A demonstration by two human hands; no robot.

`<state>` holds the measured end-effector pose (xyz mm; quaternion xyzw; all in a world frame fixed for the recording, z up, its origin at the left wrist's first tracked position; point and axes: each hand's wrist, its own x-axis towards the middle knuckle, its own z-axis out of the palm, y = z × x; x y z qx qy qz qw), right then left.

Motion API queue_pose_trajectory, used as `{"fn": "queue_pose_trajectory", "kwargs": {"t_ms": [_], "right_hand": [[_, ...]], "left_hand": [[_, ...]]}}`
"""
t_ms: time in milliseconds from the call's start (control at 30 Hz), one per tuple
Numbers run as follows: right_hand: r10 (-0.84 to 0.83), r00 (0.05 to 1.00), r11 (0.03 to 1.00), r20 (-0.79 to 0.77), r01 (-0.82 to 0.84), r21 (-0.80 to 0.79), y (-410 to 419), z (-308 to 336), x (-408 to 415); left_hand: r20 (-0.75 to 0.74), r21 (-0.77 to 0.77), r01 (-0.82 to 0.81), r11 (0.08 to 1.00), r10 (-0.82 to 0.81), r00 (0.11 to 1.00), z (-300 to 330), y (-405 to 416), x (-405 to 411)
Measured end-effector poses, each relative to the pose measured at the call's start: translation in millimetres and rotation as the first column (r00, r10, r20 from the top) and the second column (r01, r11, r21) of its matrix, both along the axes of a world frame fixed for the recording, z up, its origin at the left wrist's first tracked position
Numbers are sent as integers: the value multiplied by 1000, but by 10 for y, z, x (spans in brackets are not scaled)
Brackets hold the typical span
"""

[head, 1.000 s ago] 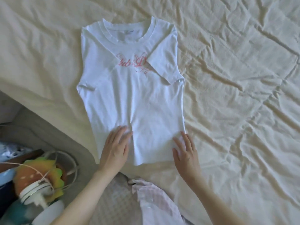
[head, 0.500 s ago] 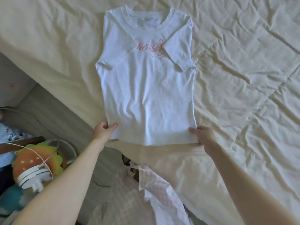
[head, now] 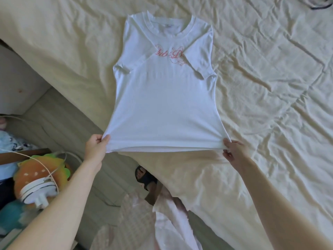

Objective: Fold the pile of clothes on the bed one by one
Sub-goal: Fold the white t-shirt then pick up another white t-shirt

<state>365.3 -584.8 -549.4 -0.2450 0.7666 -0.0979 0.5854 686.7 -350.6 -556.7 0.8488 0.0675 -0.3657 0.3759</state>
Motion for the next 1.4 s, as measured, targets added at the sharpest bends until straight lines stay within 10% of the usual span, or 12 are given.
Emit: {"fn": "queue_pose_trajectory", "kwargs": {"t_ms": [200,567,1000,1400], "right_hand": [[-154,980,949,129,110,295,195,5,-11],[-263,963,951,66,247,184,584,330,-291],[-480,785,875,392,459,154,-229,829,377],[-411,792,899,451,434,57,-1748,711,1417]], "left_hand": [[-293,-104,-33,994,1,956,34,70,-334],[-550,44,-350,936,315,773,385,487,-415],[-525,-201,-589,783,421,740,920,-395,127],[-346,-322,-462,826,352,870,850,-2007,1148]]}}
